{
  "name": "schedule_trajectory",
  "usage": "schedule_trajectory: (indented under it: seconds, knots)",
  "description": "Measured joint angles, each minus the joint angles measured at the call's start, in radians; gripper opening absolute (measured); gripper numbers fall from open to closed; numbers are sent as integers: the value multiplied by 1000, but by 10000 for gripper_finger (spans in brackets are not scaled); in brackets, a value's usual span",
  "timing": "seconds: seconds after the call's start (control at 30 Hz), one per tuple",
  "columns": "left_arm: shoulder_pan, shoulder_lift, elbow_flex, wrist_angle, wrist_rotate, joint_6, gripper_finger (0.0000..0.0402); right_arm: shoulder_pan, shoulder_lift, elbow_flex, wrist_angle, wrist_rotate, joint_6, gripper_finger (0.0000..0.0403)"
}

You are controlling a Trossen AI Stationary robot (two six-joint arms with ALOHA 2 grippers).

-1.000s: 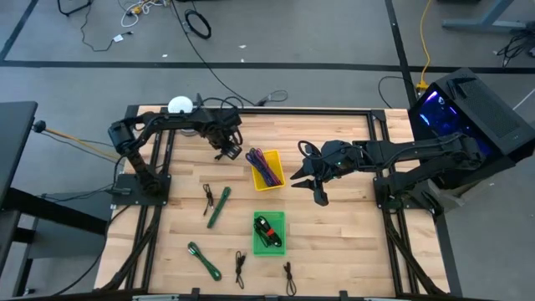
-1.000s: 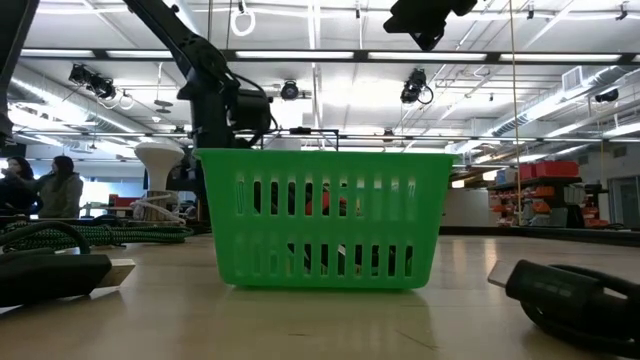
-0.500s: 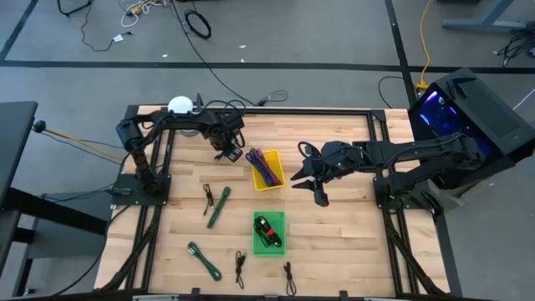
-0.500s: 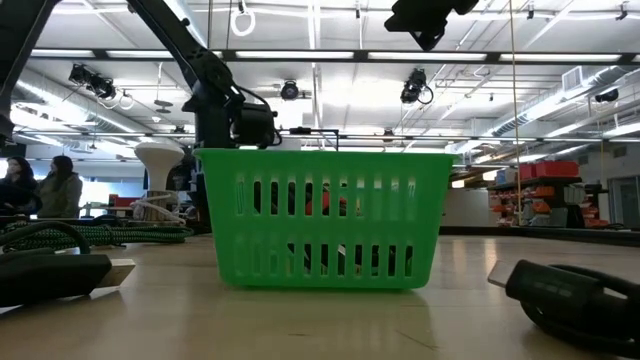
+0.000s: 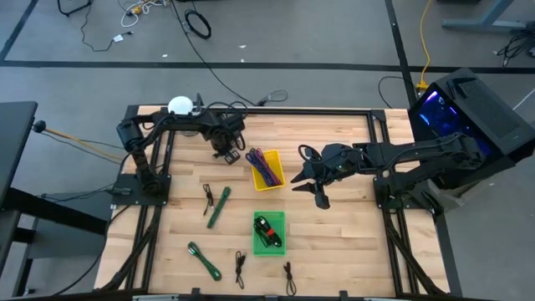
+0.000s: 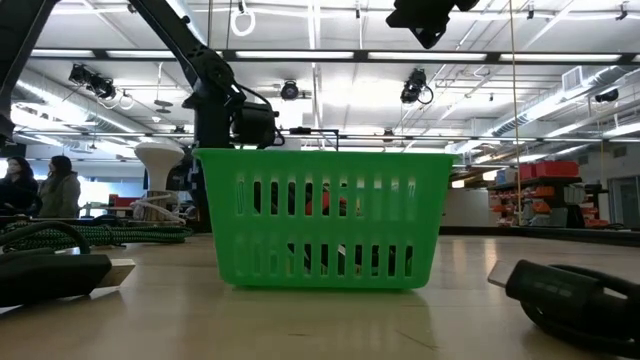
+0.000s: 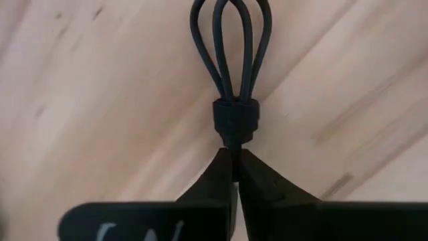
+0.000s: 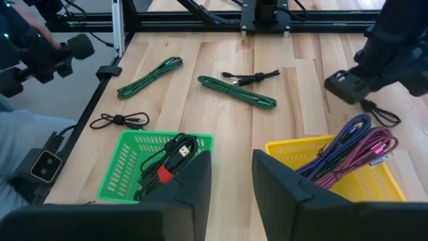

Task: Pick & Place USB Port
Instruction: Put the black charger cable into the green bin

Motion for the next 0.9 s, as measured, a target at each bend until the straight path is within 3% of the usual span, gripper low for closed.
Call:
schedule_trajectory:
  seconds: [0.17, 0.43, 0.7, 0.9]
  knots:
    - [0, -41, 29, -119, -106, 23, 8, 0, 0, 0, -5, 0, 0, 111]
    - [-94, -222, 115, -339, -115, 98, 8, 0, 0, 0, -6, 0, 3, 111]
    - [-341, -399, 172, -485, -83, 84, 8, -2, 0, 0, 6, 62, 2, 111]
    - [-612, -418, 172, -503, -64, 82, 8, -2, 0, 0, 48, 79, 2, 111]
